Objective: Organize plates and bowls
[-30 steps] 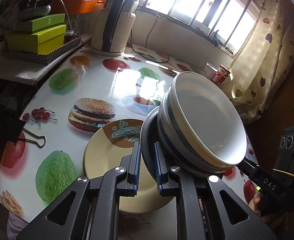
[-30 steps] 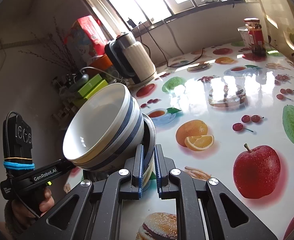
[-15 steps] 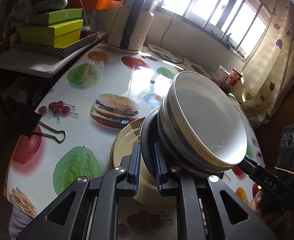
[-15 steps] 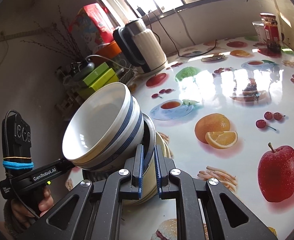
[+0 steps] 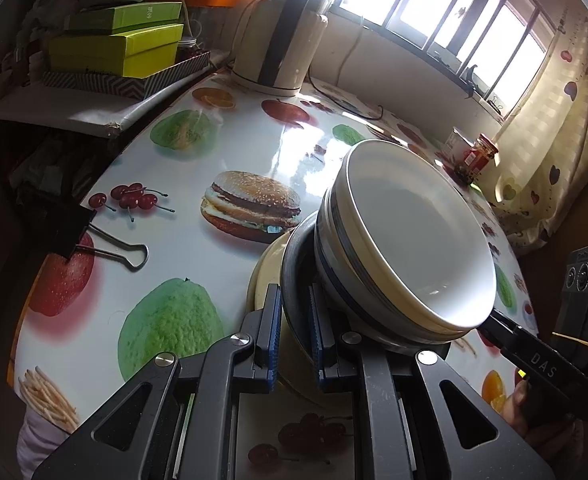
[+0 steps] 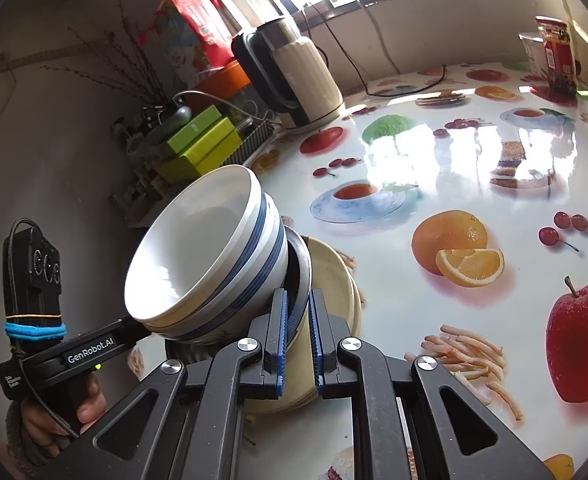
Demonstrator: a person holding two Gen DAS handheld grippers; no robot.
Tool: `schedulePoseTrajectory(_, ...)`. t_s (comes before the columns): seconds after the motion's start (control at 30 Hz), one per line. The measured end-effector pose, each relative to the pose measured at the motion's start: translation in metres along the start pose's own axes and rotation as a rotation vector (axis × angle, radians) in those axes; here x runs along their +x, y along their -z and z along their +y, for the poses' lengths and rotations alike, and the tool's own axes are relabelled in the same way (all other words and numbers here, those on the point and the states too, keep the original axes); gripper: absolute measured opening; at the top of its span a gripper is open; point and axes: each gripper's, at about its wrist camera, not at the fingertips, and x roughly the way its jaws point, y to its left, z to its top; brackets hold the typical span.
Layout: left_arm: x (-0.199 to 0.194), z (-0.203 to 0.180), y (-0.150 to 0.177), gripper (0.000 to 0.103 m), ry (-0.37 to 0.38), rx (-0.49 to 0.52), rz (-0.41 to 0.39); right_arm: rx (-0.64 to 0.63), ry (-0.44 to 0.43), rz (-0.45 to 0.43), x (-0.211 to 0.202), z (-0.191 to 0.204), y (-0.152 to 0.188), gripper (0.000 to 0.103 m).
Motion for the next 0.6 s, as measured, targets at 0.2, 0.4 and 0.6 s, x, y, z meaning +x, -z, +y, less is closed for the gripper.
schedulePoseTrajectory(0.2, 0.002, -0.0015, 0.0019, 0.014, -0.016, 0.011, -0.002, -0.024, 0.014, -0.002, 0.0013, 0.004, -0.0001, 0.011)
schedulePoseTrajectory(0.4, 0.0033, -0.0014, 0.002, 0.014, -0.012, 0.011, -0.003, -0.027, 0.021, -0.004, 0.0008, 0.0039, 0.0003, 0.011)
schedulePoseTrajectory(0.6, 0.0032, -0.002, 0.0017, 0.014, -0.016, 0.016, -0.003, -0.043, 0.032, -0.012, -0.0017, 0.0041, 0.001, 0.013)
